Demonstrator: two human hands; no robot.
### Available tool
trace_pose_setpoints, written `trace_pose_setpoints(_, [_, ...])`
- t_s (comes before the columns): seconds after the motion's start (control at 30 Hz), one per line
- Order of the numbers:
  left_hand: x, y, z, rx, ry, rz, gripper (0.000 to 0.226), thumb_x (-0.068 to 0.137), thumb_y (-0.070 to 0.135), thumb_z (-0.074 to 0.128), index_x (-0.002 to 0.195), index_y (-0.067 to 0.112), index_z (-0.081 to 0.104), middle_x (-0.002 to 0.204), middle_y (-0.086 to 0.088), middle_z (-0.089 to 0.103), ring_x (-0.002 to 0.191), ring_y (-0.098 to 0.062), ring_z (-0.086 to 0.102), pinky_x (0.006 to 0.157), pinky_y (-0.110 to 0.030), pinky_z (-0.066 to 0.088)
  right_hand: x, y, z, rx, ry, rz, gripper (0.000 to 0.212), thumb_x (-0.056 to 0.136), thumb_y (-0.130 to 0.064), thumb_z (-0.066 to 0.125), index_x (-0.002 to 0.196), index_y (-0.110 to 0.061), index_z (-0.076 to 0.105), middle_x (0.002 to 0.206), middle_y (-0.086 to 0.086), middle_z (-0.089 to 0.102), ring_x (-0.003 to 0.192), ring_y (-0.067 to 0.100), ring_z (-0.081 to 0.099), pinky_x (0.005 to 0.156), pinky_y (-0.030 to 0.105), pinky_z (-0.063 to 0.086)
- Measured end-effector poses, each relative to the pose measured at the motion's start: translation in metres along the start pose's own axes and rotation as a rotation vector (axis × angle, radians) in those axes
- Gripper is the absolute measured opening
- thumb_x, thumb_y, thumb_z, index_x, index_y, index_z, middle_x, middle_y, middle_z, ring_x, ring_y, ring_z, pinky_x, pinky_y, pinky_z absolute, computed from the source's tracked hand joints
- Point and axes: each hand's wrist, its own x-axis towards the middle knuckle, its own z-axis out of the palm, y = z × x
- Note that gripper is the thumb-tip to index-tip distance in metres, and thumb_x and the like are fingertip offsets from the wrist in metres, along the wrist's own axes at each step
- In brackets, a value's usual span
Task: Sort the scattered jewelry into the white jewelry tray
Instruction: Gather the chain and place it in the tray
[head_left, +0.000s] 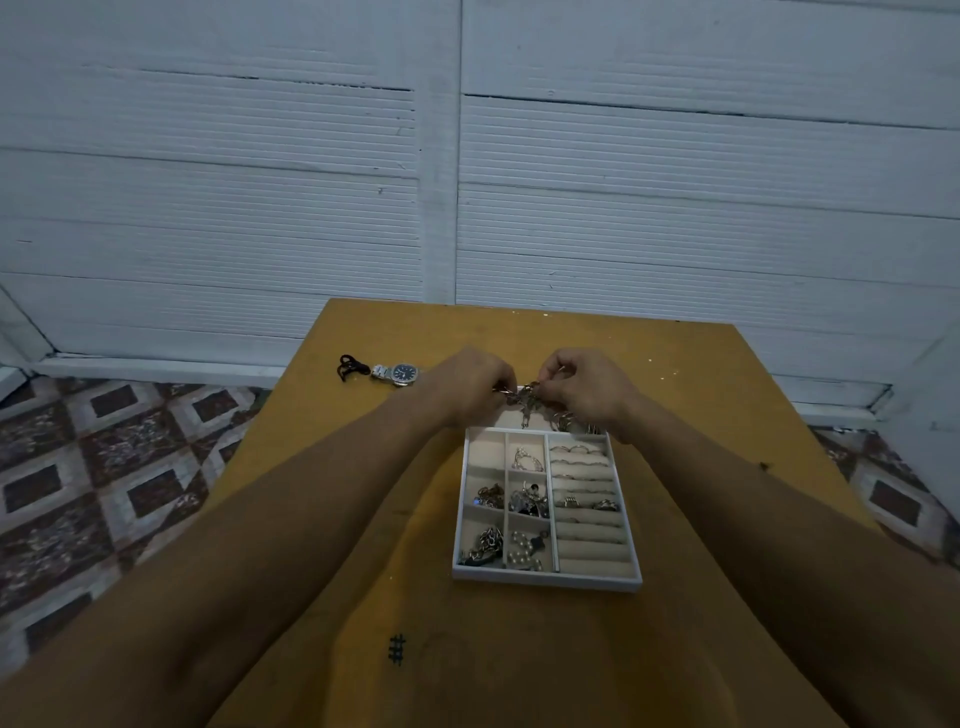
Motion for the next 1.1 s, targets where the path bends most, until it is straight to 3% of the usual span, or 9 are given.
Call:
trace_pose_setpoints(0.17, [0.0, -0.003, 0.005, 0.086, -0.018, 0.034, 0.026, 0.092, 0.018, 0.057, 0.116, 0.013, 0.067, 0.108, -0.008, 0.07, 0.098, -0.022, 0.062, 0.081, -0.032, 0.05, 0.001, 0.005, 0.0, -0.202, 0.01, -0.033, 0.004, 0.084, -0.006, 0.07, 0.084, -0.006, 0.066, 0.071, 0.005, 0.068, 0.06, 0.015, 0.064, 0.054, 0.021, 0.051])
trace_pose_setpoints(0.33, [-0.005, -0.01, 0.009, 0.12, 0.041, 0.079, 0.023, 0.09, 0.018, 0.06, 0.11, 0.013, 0.069, 0.105, -0.005, 0.067, 0.101, -0.021, 0.058, 0.082, -0.037, 0.05, 0.004, 0.008, 0.0, -0.306, 0.037, -0.07, 0.005, 0.083, -0.011, 0.073, 0.082, -0.012, 0.068, 0.073, -0.005, 0.064, 0.06, 0.003, 0.057, 0.049, 0.01, 0.039])
trace_pose_setpoints(0.47, [-0.005, -0.01, 0.01, 0.094, 0.126, 0.082, 0.017, 0.088, 0.024, 0.061, 0.1, 0.014, 0.069, 0.097, -0.002, 0.064, 0.098, -0.02, 0.055, 0.077, -0.037, 0.049, 0.007, 0.008, 0.0, -0.318, 0.056, -0.089, 0.008, 0.08, -0.012, 0.075, 0.079, -0.015, 0.068, 0.075, -0.003, 0.066, 0.062, 0.006, 0.058, 0.045, 0.005, 0.037])
trace_pose_setpoints(0.7, [0.009, 0.009, 0.017, 0.154, 0.075, 0.004, 0.029, 0.077, 0.048, 0.072, 0.079, 0.022, 0.06, 0.086, 0.003, 0.053, 0.093, -0.016, 0.045, 0.078, -0.033, 0.044, 0.009, 0.01, 0.0, -0.396, -0.01, -0.135, 0.011, 0.08, -0.003, 0.071, 0.082, -0.013, 0.074, 0.08, 0.002, 0.071, 0.073, 0.015, 0.068, 0.057, 0.01, 0.045])
trace_pose_setpoints(0.87, [0.011, 0.006, 0.013, 0.13, 0.043, 0.028, 0.018, 0.08, 0.036, 0.072, 0.087, 0.019, 0.069, 0.091, 0.001, 0.059, 0.095, -0.019, 0.053, 0.081, -0.037, 0.049, 0.01, 0.011, 0.002, -0.517, -0.052, -0.203, 0.012, 0.08, -0.004, 0.07, 0.088, -0.011, 0.075, 0.08, 0.003, 0.072, 0.065, 0.014, 0.067, 0.061, 0.021, 0.053])
trace_pose_setpoints(1.1, [0.005, -0.007, 0.008, 0.21, 0.084, 0.055, 0.012, 0.088, 0.025, 0.062, 0.091, 0.017, 0.071, 0.093, -0.001, 0.06, 0.101, -0.02, 0.05, 0.074, -0.03, 0.04, 0.011, 0.011, 0.003, -0.689, -0.038, -0.238, 0.013, 0.083, -0.023, 0.069, 0.094, -0.018, 0.074, 0.09, 0.001, 0.07, 0.083, 0.019, 0.063, 0.073, 0.033, 0.054])
